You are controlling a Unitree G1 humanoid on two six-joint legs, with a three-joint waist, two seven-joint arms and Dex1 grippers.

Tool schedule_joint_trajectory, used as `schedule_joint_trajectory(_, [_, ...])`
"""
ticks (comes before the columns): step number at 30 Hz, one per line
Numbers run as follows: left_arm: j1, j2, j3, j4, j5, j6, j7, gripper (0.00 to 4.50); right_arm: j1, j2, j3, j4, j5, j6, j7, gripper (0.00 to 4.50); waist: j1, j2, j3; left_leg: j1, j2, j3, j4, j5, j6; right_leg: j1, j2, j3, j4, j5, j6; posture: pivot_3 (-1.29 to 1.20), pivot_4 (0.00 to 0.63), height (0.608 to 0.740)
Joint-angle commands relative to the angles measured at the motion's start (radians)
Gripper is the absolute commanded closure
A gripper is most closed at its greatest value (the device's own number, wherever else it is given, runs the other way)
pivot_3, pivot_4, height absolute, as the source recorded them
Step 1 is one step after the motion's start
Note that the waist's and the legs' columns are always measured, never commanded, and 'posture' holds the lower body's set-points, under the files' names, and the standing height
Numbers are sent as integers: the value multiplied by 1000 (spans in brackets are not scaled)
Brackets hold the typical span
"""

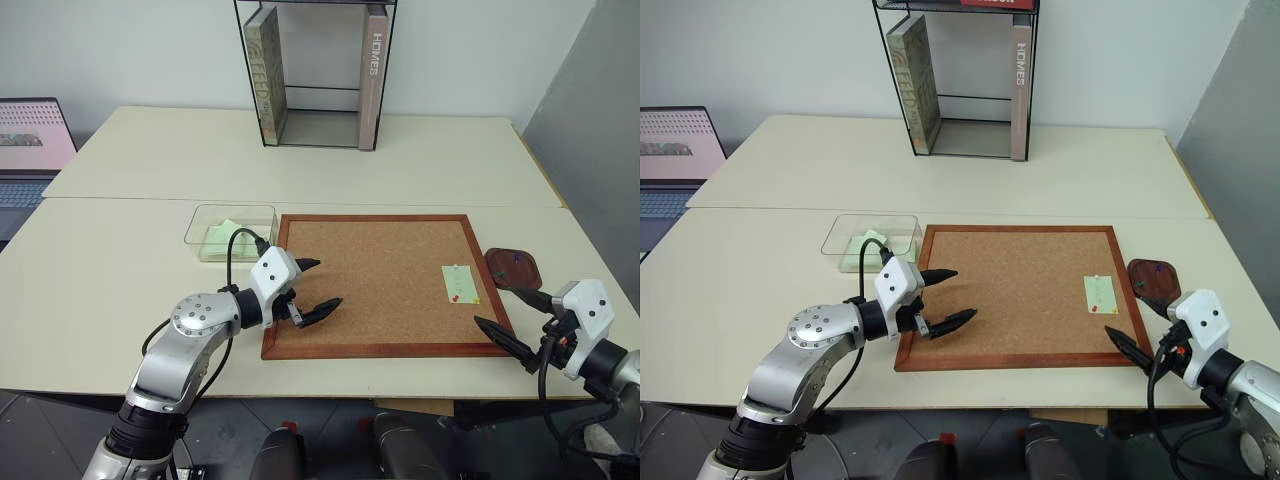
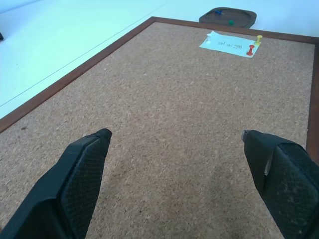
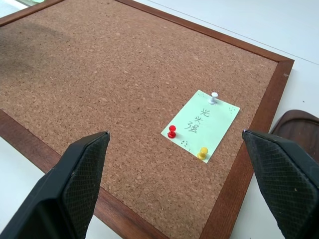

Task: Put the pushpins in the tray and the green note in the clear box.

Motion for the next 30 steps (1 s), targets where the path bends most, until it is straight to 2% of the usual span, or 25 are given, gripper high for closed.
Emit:
schedule_joint_trajectory(1, [-19,10,9,-49,-17,-5,-6,7,-5,-10,-26,-21,5,-17,5,0,0,0,0,0,0,0,0,0,0,0,0,0,0,0,0,0,150,740])
schedule_joint_trajectory(20, [-59,-44,-38,-77,1,86,94,7,-29,-7,-3,-48,17,9,-12,0,0,0,0,0,0,0,0,0,0,0,0,0,0,0,0,0,150,740])
schedule_joint_trajectory(24, [-110,-89,-50,-51,-10,127,120,7,-28,2,-3,-67,30,19,-22,0,1,0,0,0,0,0,0,0,0,0,0,0,0,0,0,0,150,740])
schedule_joint_trajectory(30, [-175,-149,-116,11,14,81,104,7,-27,39,19,-143,58,54,-79,0,1,0,0,0,-1,-1,0,0,0,1,0,0,0,0,0,0,150,740])
